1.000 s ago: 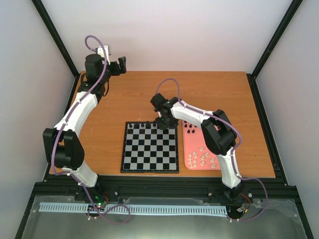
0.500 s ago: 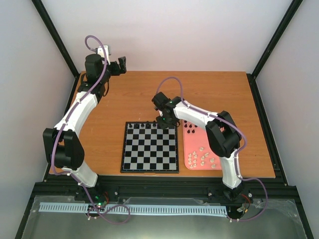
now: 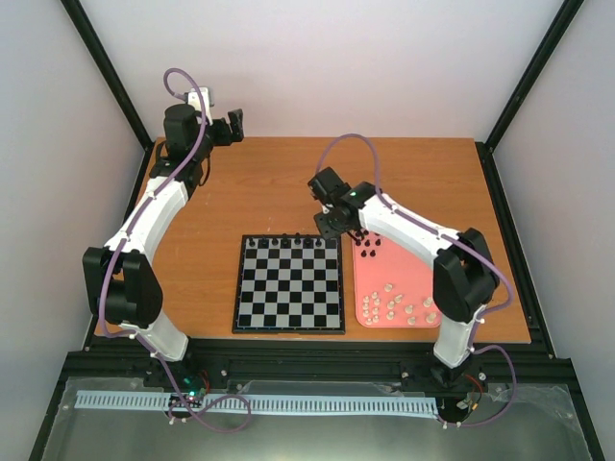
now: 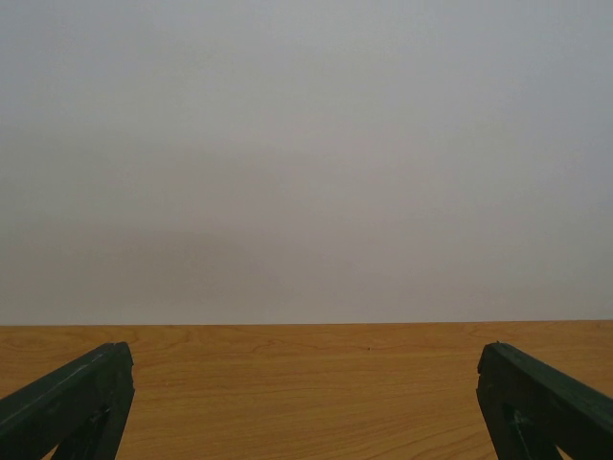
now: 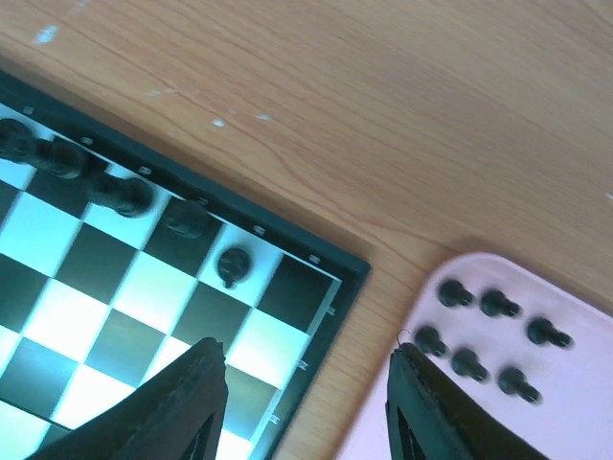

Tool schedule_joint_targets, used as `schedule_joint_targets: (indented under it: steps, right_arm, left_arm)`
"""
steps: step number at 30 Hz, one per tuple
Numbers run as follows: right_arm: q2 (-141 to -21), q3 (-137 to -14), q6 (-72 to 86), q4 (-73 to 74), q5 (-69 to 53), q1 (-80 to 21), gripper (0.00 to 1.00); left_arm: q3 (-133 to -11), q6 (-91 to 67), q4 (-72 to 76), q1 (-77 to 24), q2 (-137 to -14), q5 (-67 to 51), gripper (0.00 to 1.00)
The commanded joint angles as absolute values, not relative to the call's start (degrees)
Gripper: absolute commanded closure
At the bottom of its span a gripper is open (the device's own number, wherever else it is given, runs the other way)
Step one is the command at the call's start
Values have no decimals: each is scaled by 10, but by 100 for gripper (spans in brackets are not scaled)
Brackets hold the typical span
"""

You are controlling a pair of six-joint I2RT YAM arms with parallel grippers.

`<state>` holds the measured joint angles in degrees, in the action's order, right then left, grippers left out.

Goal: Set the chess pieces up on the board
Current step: Place the chess piece on the chessboard, then pick up the chess piece from the storage box.

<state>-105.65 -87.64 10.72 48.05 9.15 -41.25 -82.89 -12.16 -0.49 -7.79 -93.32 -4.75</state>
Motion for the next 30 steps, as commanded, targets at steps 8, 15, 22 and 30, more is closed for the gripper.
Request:
schedule_joint_targets:
  steps: [8,15,22,30]
  right_arm:
    - [-921,-704,167,471,165,-271,32]
    - [-895,-629,188,457,176,-176,32]
    - [-921,-599,182,420,167,-117,38]
    - [-962,-606,169,387,143,-86,42]
  left_arm:
    - [-857,-117,-7,-81,-938,-56,0]
    - [-861,-117,-6,-83,-946,-62,0]
    - [-861,-115,-7,-84,-944,-57,0]
    - [-860,-114,-8,-84,-944,-55,0]
